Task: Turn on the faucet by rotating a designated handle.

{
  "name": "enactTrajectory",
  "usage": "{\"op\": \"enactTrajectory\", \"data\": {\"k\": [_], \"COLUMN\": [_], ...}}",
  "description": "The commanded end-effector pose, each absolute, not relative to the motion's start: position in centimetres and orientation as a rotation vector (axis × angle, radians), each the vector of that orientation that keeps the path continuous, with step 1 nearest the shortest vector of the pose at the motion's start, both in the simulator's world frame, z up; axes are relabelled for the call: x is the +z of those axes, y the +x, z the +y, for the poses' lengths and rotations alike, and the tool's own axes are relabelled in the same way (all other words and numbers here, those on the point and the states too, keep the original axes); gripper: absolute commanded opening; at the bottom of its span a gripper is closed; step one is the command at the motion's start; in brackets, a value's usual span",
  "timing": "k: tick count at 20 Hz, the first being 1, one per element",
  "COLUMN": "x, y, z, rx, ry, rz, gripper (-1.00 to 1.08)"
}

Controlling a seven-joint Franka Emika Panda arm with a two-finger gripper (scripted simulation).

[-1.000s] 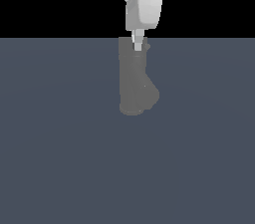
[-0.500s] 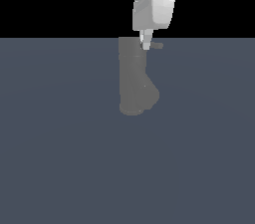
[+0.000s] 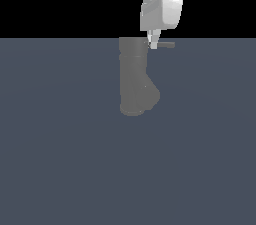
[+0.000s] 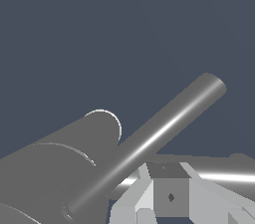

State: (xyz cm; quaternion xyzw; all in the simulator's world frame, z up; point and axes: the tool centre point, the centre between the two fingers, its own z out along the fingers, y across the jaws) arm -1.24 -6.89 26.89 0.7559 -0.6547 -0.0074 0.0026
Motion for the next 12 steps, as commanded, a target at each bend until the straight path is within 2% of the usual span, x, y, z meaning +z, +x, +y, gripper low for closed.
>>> {"op": "enactTrajectory", "data": {"k": [1,12], "x": [26.9,26.9], "y": [-0.2,2.5], "z": [-9.5,-12.8], "rx": [-0.004,-0.001], "ry": [2.339,2.318], "rz": [-2.098,-2.120], "gripper": [-1.00,-1.00]}}
